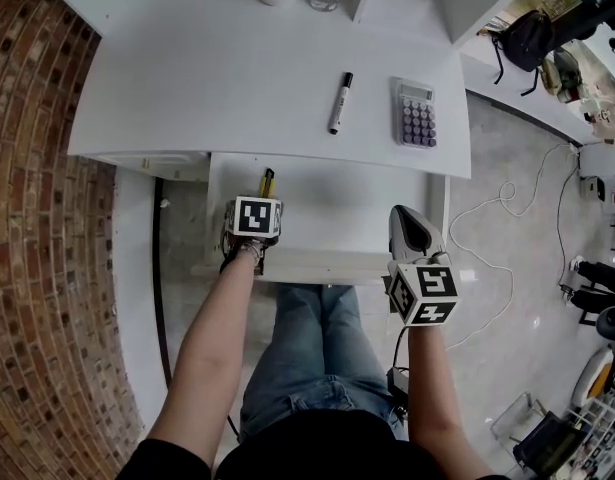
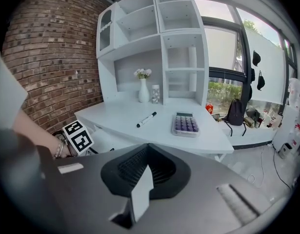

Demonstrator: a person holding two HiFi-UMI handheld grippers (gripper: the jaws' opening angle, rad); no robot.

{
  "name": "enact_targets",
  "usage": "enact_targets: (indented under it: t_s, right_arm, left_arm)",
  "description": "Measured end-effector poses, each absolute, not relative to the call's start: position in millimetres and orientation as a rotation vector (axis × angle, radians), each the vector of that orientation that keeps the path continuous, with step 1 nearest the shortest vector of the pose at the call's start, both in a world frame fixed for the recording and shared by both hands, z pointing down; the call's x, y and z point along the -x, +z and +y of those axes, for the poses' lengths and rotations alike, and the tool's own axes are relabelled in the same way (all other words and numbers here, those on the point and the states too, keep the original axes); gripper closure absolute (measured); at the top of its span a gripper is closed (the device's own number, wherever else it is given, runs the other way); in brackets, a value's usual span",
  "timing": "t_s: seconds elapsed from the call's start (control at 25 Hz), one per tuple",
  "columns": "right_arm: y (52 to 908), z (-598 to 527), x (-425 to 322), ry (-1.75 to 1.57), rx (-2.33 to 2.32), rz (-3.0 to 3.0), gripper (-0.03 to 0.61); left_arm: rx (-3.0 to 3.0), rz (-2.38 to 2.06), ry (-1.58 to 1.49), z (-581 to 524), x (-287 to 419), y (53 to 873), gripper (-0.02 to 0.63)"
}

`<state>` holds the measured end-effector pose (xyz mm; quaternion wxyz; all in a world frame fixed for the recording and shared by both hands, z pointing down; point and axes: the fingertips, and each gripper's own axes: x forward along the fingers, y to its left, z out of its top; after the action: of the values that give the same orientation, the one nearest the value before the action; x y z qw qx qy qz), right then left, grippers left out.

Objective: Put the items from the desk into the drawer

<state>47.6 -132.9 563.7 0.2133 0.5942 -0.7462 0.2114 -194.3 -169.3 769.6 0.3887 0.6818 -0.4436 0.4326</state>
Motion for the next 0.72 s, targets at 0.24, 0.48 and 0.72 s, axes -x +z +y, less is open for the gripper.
enact_targets:
  t_s: [0.24, 0.48, 0.72]
  right_arm:
    - [540.2, -128.8, -55.2, 0.577, -1.698, -2.074, 0.572]
    - [504.3, -131.1, -53.3, 0.506, -1.76, -2.107, 0.572]
    - [454.2, -133.9, -51.1, 0.394, -1.825, -2.157, 0.572]
  left_arm:
    - [-1.779, -1.201, 0.896, -180.7, 187.2, 730.6, 0.062]
    - [-1.893, -1.279, 0.744, -192.9, 193.8, 667.5, 0.011]
    - [-2.032, -1.392, 0.574, -204.3, 204.7, 583.4, 0.011]
